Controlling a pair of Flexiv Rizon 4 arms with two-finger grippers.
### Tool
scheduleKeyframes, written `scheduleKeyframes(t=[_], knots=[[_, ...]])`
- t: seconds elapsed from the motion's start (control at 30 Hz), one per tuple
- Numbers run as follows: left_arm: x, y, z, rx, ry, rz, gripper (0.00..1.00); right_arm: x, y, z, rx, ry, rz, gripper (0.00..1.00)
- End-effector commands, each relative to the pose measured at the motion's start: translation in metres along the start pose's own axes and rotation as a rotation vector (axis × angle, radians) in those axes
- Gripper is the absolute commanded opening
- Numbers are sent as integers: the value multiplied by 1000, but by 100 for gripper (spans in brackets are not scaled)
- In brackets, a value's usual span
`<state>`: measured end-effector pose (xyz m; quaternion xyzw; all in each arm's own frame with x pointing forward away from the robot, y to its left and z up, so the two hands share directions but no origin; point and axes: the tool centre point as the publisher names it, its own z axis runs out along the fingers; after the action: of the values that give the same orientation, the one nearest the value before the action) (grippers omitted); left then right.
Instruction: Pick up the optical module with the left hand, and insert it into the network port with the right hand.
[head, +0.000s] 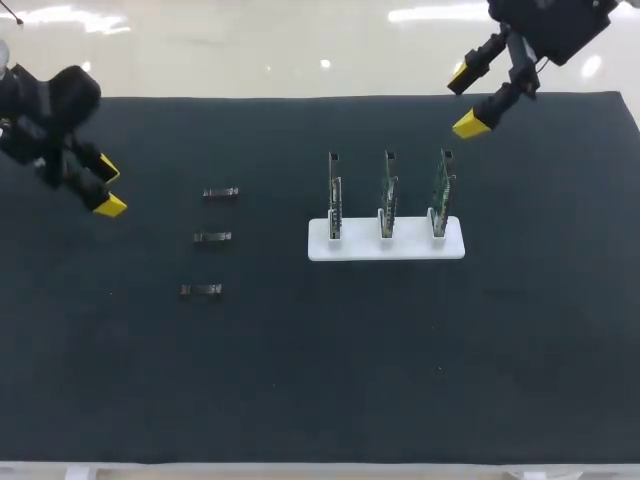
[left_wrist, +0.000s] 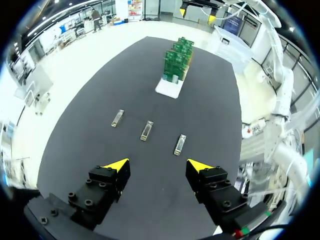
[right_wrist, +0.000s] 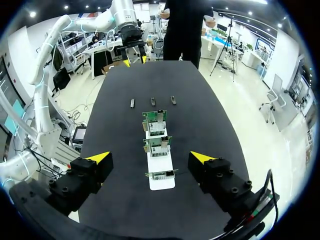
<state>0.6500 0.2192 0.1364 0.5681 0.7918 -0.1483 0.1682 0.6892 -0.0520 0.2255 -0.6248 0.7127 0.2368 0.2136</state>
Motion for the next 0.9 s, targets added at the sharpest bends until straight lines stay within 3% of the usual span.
scheduleKeyframes(t=[0.03, 0.1, 0.4, 0.9], knots=[[2, -8, 8, 1, 32, 102, 100, 0, -1, 0, -2, -1, -1, 100], [3, -10, 15, 30, 88, 139, 100, 0, -1, 0, -2, -1, -1, 100], [7, -11, 49, 26, 195, 214, 100, 0, -1, 0, -2, -1, -1, 100], [17, -15, 94, 64, 255, 217, 100, 0, -1, 0, -2, -1, -1, 100]])
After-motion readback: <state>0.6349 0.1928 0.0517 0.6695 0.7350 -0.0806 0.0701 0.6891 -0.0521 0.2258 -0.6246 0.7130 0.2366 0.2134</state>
